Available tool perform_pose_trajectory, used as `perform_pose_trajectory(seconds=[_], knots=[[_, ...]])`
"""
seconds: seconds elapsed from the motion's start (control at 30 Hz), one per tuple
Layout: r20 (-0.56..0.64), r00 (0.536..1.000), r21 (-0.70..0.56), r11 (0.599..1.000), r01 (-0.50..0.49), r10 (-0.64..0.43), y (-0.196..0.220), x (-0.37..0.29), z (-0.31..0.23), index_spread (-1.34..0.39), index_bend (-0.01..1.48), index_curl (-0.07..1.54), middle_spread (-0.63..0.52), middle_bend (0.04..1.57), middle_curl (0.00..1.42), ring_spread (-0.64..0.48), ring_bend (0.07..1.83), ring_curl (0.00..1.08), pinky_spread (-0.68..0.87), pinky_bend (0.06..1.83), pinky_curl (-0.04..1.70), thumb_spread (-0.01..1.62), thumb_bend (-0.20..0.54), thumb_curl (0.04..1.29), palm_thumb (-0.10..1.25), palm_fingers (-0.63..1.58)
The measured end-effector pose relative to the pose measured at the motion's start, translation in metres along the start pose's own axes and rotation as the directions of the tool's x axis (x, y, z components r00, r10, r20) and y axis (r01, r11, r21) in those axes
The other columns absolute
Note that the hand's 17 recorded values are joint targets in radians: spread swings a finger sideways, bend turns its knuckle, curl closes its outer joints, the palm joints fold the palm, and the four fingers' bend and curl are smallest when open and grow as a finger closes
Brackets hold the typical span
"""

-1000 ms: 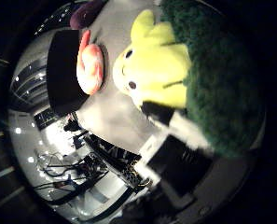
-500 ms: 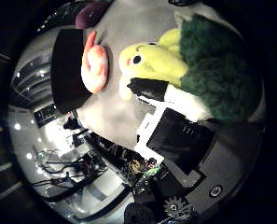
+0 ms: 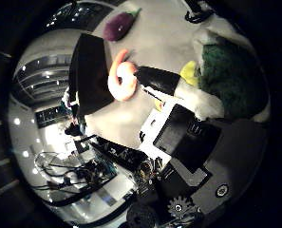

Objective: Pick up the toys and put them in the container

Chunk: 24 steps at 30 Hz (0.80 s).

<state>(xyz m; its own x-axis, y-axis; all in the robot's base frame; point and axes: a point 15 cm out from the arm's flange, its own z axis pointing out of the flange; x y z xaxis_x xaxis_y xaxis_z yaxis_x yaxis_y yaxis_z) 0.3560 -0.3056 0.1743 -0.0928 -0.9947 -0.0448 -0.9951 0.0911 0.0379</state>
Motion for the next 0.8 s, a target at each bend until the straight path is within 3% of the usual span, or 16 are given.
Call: perform_pose_trajectory(seconds=[0.37, 0.8], knots=[[0.064, 0.987, 0.162, 0.977, 0.138, -0.15, -0.03, -0.14, -0.097, -0.18, 1.21, 0.67, -0.1, 1.35, 0.61, -0.17, 1.44, 0.58, -0.17, 1.11, 1.14, 1.09, -0.021, 0.4, 0.72, 1.2], [0.069, 0.937, 0.305, 0.901, 0.308, -0.344, -0.067, -0.333, -0.155, -0.18, 1.22, 0.65, -0.09, 1.35, 0.6, -0.17, 1.44, 0.57, -0.18, 1.04, 1.25, 1.09, -0.018, 0.42, 0.75, 1.21]])
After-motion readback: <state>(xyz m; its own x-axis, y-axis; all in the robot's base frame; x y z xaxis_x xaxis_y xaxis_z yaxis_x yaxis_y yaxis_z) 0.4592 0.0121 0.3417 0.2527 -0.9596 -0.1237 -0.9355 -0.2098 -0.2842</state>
